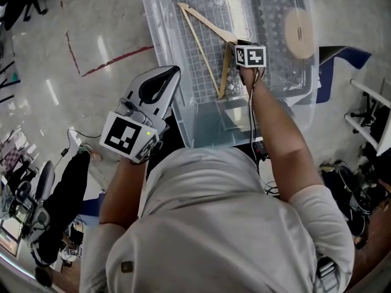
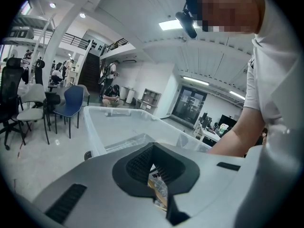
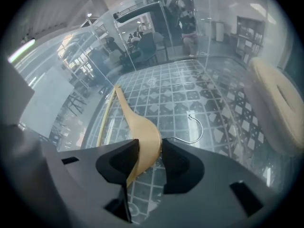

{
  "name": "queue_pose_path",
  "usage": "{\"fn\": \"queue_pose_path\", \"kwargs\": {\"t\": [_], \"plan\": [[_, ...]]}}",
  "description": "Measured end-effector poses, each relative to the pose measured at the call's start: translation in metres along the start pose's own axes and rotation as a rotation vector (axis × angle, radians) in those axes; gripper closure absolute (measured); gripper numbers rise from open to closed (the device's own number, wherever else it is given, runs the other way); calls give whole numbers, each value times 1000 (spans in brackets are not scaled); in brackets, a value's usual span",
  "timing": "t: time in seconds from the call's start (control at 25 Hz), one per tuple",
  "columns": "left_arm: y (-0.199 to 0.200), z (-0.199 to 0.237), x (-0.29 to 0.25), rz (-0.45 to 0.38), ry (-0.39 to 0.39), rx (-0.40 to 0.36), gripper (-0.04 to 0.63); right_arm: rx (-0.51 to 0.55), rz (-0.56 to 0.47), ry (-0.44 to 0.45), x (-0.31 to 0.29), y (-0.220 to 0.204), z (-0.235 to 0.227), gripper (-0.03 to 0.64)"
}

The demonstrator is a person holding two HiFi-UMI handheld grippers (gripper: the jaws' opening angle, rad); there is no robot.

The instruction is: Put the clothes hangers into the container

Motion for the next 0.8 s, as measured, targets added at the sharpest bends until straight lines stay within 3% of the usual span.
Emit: {"fn": "queue_pose_path", "kwargs": {"t": [0.36, 0.8], "plan": [[4, -4, 8, -21, -27, -21, 580, -13, -60, -25, 29, 18, 4, 446], [28, -19, 50, -71, -86, -107, 580, 56, -314, 6, 146, 48, 67, 461]]}}
Point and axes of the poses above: the fingertips, and each gripper's own axes: x backward along the fingers, z to its left, y out of its top, the point moved 9 cm from there along x, backward along the fingers, and after that the axes turned 3 degrees about z, right-handed, at the moved point
